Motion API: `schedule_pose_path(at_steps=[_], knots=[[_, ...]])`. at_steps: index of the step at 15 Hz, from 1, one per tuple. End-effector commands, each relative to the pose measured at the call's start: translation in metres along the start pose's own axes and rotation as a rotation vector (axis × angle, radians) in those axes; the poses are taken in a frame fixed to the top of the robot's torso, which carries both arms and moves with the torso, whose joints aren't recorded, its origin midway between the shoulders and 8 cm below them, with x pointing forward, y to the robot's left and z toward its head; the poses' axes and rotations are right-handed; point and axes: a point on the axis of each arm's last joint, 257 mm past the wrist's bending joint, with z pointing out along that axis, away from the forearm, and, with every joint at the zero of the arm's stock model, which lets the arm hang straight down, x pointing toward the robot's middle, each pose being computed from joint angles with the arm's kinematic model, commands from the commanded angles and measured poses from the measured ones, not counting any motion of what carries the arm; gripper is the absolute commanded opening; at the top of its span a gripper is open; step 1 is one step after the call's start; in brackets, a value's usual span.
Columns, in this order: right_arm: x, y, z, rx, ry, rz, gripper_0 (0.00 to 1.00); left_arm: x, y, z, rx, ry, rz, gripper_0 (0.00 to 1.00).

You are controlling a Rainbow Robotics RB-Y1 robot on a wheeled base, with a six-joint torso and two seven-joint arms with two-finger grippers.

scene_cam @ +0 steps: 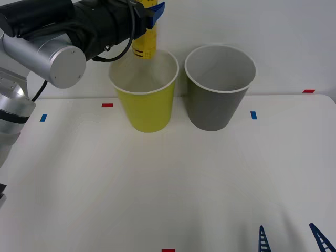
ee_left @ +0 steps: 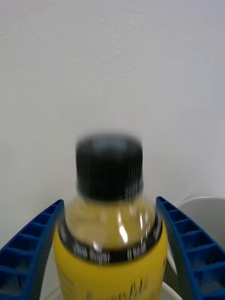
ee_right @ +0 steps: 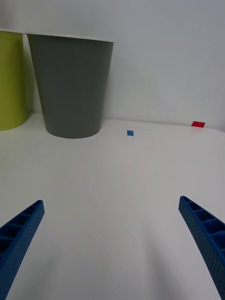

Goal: Put cans in the gray bin and PET bottles in the light green bin.

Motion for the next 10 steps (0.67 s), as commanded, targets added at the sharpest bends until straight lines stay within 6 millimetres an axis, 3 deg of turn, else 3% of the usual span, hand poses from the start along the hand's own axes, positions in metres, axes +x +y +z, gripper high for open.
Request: schedule_pose_path(at_steps=[1,5,10], knots=[[0.000,0.000,0.000,0.000,0.000,0.000,1.00,0.004,0.000,-0.012,0.013,0.019,0.003,1.00],[0.000,0.000,0.000,0.000,0.000,0.000,1.00,0.018,0.005,-0.057,0.004,0.017,0.021,1.00],[0.000,0.000,0.000,0.000,0.000,0.000,1.00,0.054,-0.005,-0.121,-0.009,0.036,-0.006,1.00]])
